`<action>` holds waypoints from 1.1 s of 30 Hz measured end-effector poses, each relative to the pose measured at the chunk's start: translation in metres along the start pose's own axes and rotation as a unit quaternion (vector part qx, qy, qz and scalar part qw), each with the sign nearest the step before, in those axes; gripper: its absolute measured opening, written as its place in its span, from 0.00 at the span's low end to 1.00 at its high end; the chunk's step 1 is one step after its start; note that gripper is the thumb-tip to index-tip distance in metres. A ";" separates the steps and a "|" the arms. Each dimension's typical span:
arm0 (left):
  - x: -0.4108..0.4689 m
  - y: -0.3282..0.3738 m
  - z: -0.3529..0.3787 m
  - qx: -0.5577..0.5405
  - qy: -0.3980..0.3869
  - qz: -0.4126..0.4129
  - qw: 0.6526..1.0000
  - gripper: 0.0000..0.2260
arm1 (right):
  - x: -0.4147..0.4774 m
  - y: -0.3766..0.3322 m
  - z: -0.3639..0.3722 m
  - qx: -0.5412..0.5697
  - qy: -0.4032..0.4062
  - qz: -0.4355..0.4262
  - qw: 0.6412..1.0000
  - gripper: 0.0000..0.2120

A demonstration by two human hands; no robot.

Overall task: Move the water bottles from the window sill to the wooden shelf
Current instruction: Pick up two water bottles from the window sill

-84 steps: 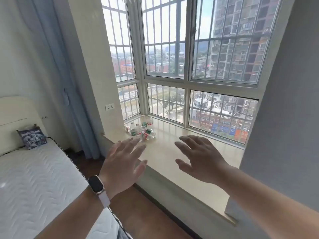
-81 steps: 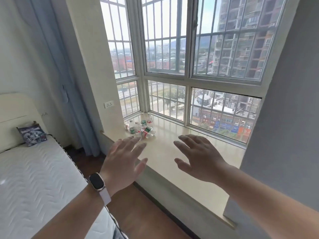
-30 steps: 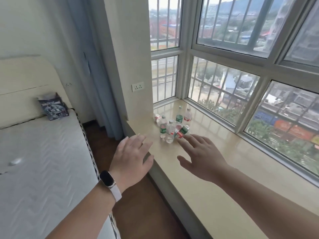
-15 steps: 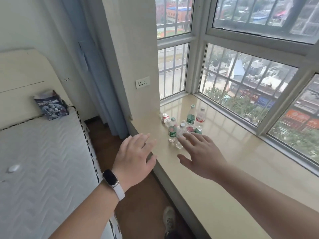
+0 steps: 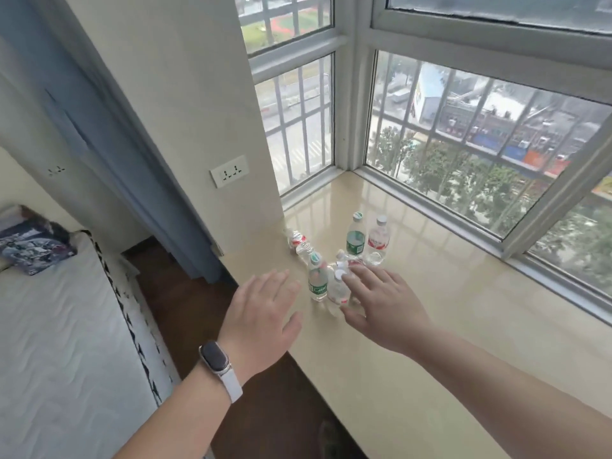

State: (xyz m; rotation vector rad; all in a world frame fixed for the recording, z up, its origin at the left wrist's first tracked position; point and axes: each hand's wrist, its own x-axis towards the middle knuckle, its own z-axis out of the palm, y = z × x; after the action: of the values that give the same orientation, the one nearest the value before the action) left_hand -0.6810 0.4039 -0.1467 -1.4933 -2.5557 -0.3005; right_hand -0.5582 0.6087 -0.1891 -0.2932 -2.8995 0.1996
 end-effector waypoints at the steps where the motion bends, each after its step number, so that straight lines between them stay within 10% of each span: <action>1: 0.006 -0.002 0.005 -0.007 -0.003 -0.001 1.000 0.20 | 0.004 0.004 0.004 0.003 -0.007 0.007 1.000 0.25; 12: 0.057 -0.023 0.138 -0.162 -0.074 -0.066 0.982 0.18 | 0.034 0.055 0.088 0.058 -0.027 0.130 0.990 0.21; 24: 0.088 -0.021 0.285 -0.338 -0.204 -0.245 0.886 0.31 | 0.053 0.121 0.222 0.108 -0.120 0.273 0.948 0.27; 33: 0.099 -0.007 0.331 -0.381 -0.167 -0.307 0.856 0.37 | 0.066 0.136 0.298 0.088 -0.139 0.235 0.958 0.27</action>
State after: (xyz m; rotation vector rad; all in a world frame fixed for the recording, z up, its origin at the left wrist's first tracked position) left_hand -0.7492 0.5680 -0.4431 -0.8370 -3.3687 -1.3839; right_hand -0.6650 0.7208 -0.4854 -0.9924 -2.9996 0.6172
